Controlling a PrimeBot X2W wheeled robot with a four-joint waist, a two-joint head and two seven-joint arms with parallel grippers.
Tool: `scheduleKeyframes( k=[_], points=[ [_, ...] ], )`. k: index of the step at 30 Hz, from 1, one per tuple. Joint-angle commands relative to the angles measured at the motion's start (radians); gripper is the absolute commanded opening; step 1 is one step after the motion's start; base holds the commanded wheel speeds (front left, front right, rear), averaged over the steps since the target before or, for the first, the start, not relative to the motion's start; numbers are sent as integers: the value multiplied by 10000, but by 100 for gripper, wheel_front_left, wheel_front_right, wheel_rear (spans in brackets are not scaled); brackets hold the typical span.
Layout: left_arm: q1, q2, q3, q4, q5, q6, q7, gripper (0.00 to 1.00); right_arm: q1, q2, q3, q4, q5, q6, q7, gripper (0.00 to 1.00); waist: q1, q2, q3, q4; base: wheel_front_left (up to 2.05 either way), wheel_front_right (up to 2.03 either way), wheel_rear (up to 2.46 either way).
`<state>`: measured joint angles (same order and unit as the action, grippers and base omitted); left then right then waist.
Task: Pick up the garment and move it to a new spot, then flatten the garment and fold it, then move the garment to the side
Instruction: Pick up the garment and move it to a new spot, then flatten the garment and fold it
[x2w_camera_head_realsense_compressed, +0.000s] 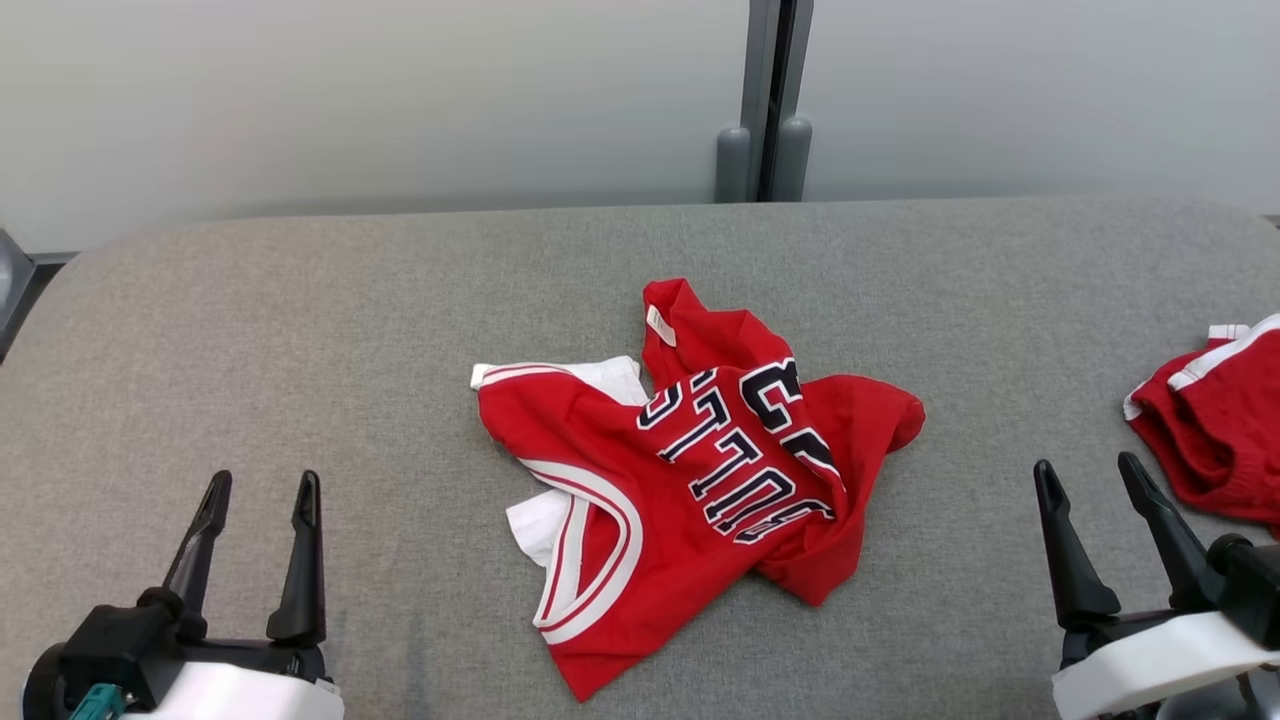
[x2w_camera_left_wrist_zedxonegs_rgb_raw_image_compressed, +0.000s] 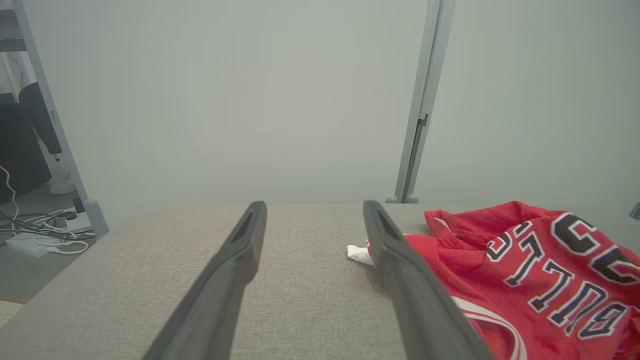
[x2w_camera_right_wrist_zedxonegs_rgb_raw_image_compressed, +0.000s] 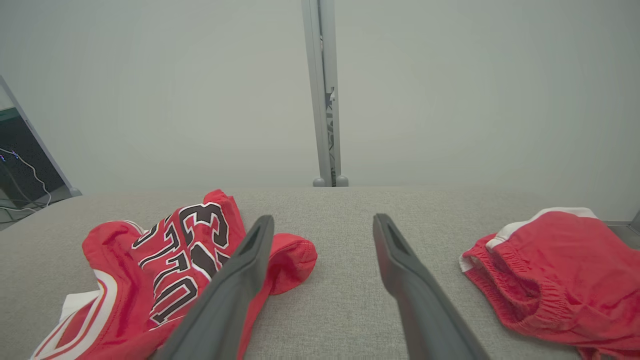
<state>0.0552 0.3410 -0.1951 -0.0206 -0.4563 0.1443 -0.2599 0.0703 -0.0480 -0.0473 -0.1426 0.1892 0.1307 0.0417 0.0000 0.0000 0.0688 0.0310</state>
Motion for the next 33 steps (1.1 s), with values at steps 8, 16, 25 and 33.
scheduleKeyframes(
  k=[8,16,25,33],
  points=[
    [409,-185,26,-48,257,-471,-32,100,428,-50,-48,-90,111,3,159,100,0,0,-422,46,0,0,0],
    [450,-277,48,109,384,-586,-33,100,524,-51,-91,-261,150,3,239,100,0,0,-451,60,0,0,0],
    [367,-373,67,286,427,-647,-33,100,466,-51,-58,-251,91,3,274,100,0,0,-426,30,0,0,0],
    [260,-415,7,416,444,-652,-34,100,447,-51,-100,-256,67,3,289,100,0,0,-434,51,0,0,0]
  ],
)
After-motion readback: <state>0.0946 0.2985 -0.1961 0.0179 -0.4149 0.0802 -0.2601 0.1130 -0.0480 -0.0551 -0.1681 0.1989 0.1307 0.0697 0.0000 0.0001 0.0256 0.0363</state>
